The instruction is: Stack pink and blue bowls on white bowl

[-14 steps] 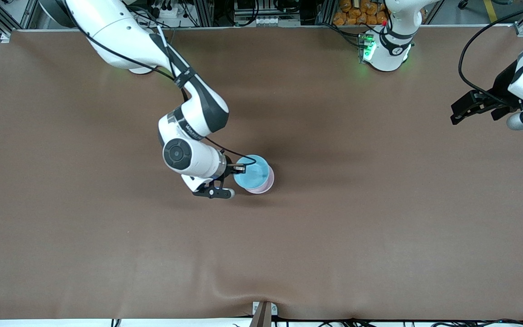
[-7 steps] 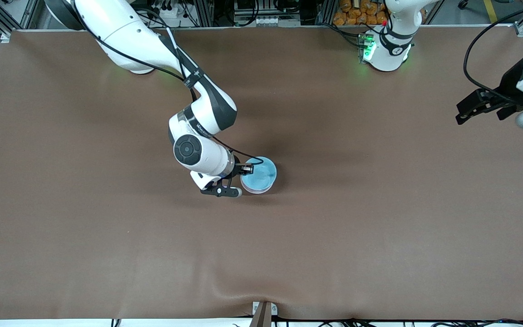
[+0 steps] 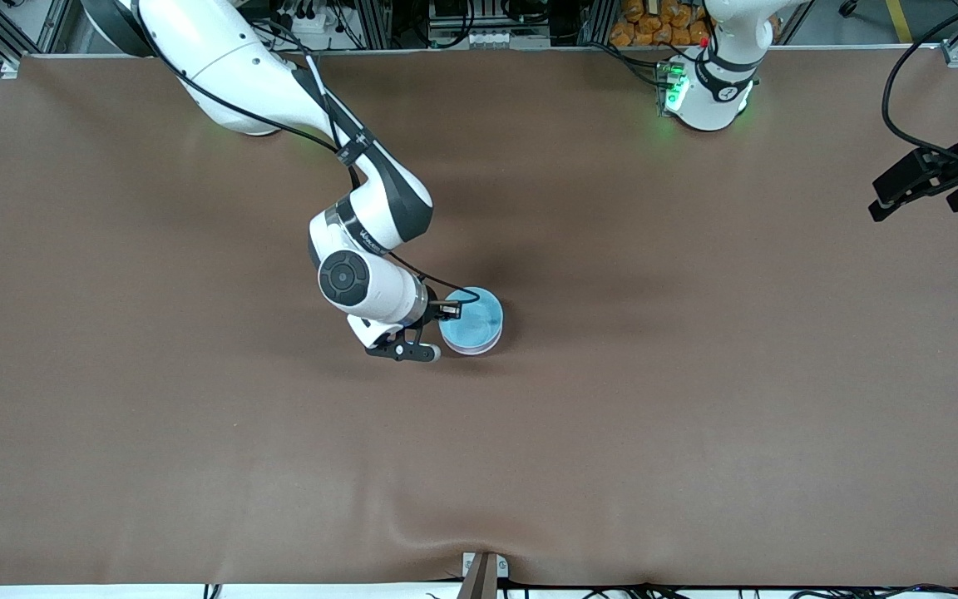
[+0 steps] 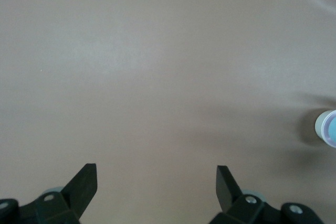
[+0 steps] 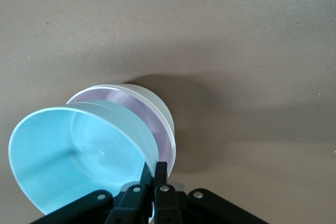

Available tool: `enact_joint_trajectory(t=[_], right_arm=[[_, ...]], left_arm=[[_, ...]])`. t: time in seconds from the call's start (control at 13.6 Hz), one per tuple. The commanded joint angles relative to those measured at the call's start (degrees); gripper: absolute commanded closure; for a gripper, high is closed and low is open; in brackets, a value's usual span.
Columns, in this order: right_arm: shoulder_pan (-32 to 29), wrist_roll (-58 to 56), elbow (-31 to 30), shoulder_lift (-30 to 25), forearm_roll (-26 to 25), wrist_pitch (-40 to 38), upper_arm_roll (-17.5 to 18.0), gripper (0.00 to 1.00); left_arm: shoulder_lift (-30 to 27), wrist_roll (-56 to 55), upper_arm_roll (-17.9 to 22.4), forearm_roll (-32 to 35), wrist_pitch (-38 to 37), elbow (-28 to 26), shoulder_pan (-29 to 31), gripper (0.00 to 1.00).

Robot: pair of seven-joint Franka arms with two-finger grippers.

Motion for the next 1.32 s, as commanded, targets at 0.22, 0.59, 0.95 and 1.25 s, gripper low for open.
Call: enact_joint_trajectory(t=[0.22,0.59,0.95,1.25], right_arm=[[-0.19,0.23,-0.07,0.28,0.41,0.14,0.02,1.0],[0.07,0.4,0.02,0.63,0.14,-0.12,0.02,0.0],[0.07,0.32,0.02,0.63,0.14,-0.21,0.02,0.0],[-0.01,0.32,0.19,0.54,0.14,-0.12,0.02,0.0]], left_arm=[[-1.08,1.05,14.64,-0.26,-4.04,-0.09,-14.18,0.0],[-1.34,0.96,14.46,-0.53,-4.04,-0.79,-14.01,0.0],[-1.25,0.96,14.37,-0.35,-3.86,-1.41,-14.09,0.0],[-1.43,0.78,14.29,-0.26,-3.77,-2.03,-14.36,0.0]])
